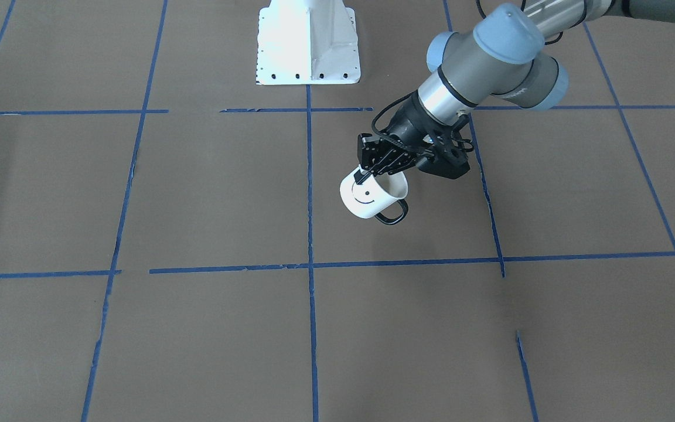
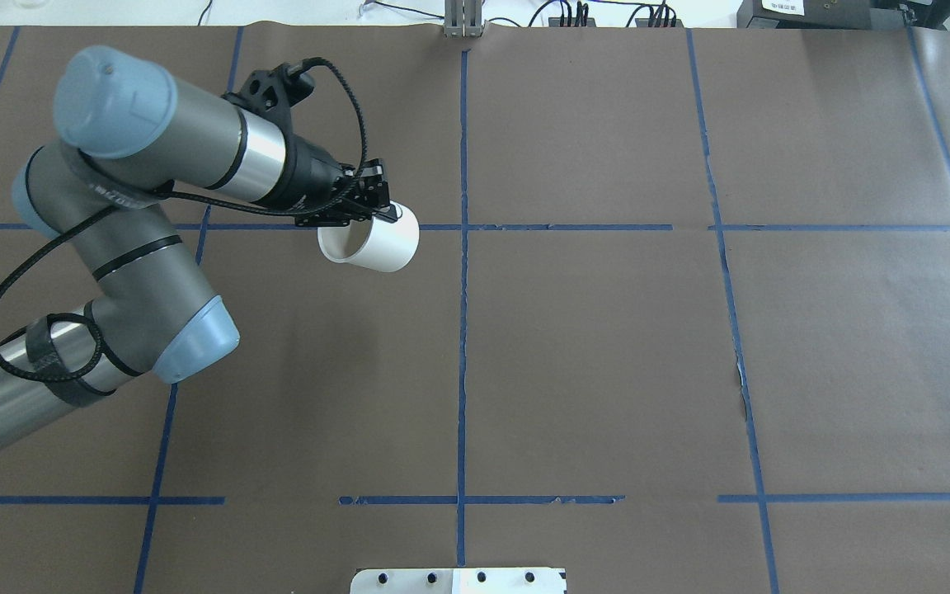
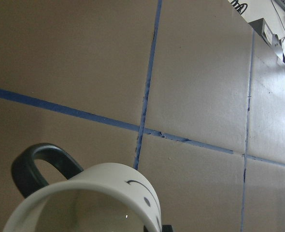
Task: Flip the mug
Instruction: 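Lift the mug with the left gripper and carry it farther from the robot, then rotate the mug upright with the left gripper and lower it onto the table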
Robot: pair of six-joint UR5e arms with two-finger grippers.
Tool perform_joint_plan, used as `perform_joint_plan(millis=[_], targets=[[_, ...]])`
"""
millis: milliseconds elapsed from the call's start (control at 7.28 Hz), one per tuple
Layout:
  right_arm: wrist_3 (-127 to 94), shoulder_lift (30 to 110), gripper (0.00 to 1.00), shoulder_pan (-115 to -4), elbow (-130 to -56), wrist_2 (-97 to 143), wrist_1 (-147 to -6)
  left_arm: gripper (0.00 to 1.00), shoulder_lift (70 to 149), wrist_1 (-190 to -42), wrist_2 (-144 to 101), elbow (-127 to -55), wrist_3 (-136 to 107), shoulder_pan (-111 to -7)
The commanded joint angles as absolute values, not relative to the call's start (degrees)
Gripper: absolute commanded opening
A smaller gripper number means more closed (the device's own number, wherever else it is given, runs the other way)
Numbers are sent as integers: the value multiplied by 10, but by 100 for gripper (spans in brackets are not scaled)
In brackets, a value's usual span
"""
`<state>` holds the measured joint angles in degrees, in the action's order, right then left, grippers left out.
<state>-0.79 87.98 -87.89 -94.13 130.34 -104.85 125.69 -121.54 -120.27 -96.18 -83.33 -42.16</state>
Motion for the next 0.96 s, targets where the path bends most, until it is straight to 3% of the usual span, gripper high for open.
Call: perform_joint_plan(millis=[0,275,550,824], targets=[[-8,879,100,-879,-941,1303,-1049,0,1335,-1044,-1199,-960,-729,-411],[-8,879,100,-879,-941,1303,-1049,0,1390,-952,-1173,-935,-647,-358],[-8,879,100,-879,-941,1303,-1049,0,1505,-848,-1095,-828,-615,-317],[-8,880,100,-879,-941,1303,-1049,0,1512,-839,-1076,-800,-592,-293]])
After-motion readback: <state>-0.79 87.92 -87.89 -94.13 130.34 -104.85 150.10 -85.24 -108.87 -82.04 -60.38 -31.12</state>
